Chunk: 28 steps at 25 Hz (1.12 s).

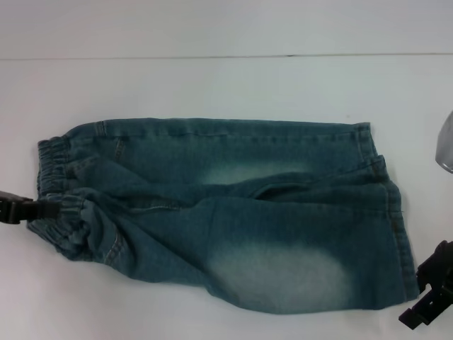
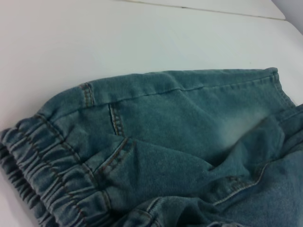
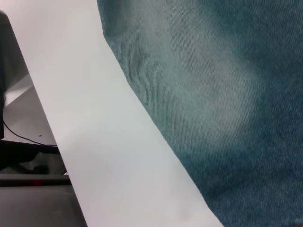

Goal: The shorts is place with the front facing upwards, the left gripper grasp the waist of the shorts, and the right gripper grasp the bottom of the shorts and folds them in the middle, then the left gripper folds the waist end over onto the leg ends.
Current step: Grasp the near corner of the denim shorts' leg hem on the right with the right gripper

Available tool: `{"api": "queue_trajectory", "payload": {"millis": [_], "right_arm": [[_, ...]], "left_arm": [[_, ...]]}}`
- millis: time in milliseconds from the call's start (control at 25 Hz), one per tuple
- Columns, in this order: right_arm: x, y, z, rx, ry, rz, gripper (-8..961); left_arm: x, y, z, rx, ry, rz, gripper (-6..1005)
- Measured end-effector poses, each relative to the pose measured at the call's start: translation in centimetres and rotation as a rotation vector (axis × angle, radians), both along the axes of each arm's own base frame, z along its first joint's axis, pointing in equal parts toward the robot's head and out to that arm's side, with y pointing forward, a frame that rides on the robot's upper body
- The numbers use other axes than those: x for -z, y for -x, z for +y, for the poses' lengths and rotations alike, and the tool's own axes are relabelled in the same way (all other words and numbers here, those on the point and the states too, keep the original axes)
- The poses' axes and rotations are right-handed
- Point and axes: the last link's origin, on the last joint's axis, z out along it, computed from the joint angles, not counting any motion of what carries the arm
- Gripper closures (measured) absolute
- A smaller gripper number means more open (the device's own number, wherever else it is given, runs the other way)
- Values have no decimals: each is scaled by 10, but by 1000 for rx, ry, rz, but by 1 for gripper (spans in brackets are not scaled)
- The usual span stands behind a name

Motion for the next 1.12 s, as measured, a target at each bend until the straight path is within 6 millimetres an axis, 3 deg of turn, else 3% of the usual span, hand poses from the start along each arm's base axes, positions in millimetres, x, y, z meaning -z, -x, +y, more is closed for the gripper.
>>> {"api": "queue_trajectory", "payload": {"millis": [160, 600, 680, 880, 1120], "right_arm": [[2, 0, 1, -2, -2, 3, 78], [3, -1, 2, -6, -7, 1, 505], [4, -1, 2, -7, -11, 0, 748], [4, -2, 2, -6, -13, -1, 923], [2, -2, 2, 0, -20, 21, 925]], "left_arm": [[1, 1, 0, -3, -3, 0, 933], [2, 0, 1, 1, -3, -2, 927], [2, 0, 1, 1, -3, -3, 926], [2, -1, 1, 1, -3, -6, 923], [-1, -5, 4, -15, -2, -15, 920]]}}
